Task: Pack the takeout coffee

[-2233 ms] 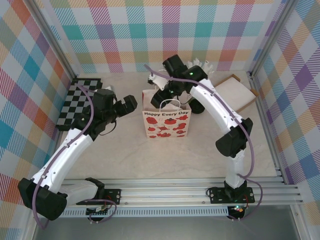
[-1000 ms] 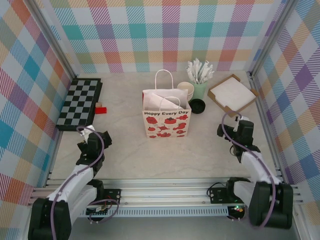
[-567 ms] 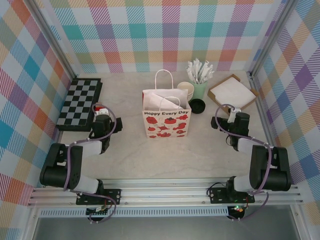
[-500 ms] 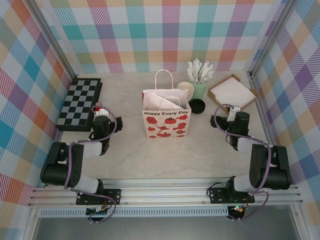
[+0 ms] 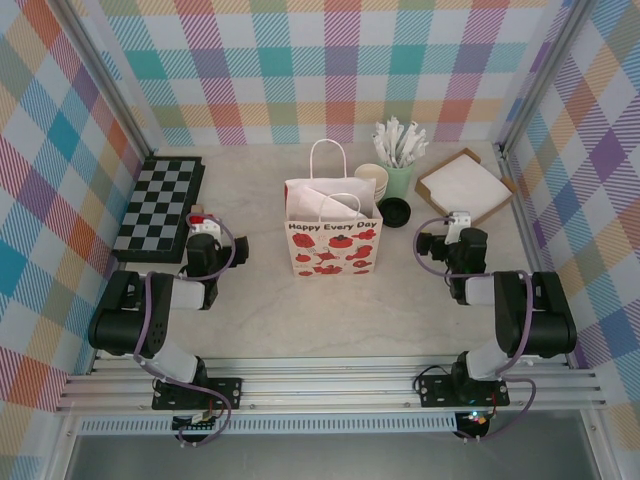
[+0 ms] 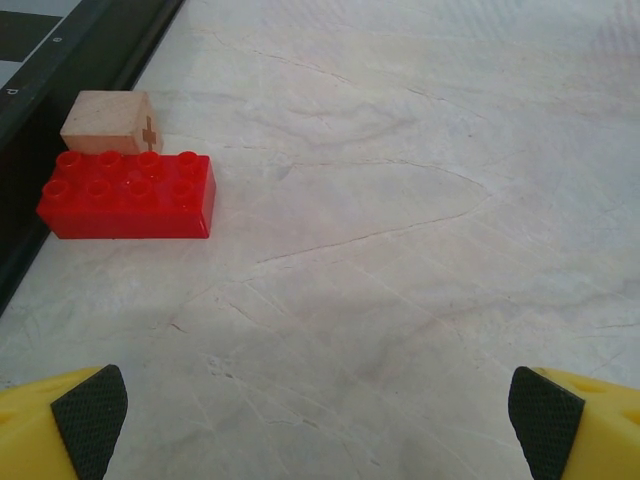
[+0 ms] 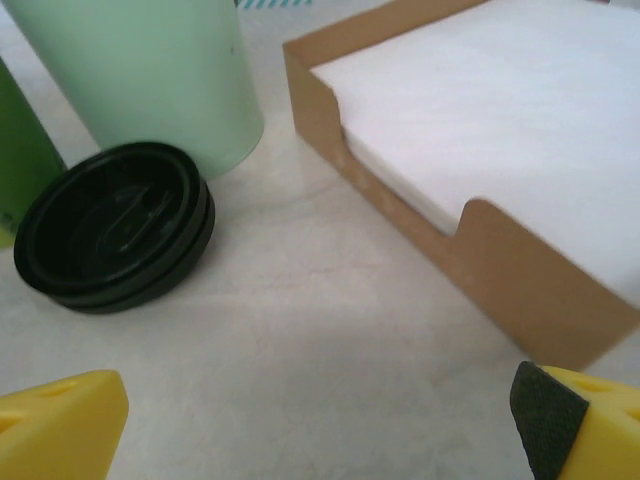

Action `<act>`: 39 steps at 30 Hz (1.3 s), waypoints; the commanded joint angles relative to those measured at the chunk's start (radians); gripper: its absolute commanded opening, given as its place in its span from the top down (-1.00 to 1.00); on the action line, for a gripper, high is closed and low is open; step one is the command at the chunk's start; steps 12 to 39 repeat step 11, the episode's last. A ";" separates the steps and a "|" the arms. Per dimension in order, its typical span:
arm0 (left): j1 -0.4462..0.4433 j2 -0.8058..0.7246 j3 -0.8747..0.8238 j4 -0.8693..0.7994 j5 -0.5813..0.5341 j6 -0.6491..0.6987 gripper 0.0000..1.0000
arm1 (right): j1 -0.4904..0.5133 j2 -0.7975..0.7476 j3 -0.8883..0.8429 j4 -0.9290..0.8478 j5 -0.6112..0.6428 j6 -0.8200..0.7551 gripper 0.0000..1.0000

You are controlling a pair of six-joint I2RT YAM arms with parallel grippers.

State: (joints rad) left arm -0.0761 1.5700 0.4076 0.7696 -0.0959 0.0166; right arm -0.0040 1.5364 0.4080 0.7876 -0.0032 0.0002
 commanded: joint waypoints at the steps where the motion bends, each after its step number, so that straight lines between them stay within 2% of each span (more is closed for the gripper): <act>1: 0.011 -0.004 0.015 0.035 0.020 0.014 -1.00 | 0.006 -0.009 0.009 0.013 -0.002 0.018 -1.00; 39: 0.012 -0.002 0.018 0.031 0.025 0.015 -1.00 | 0.007 -0.009 0.009 0.015 -0.001 0.018 -1.00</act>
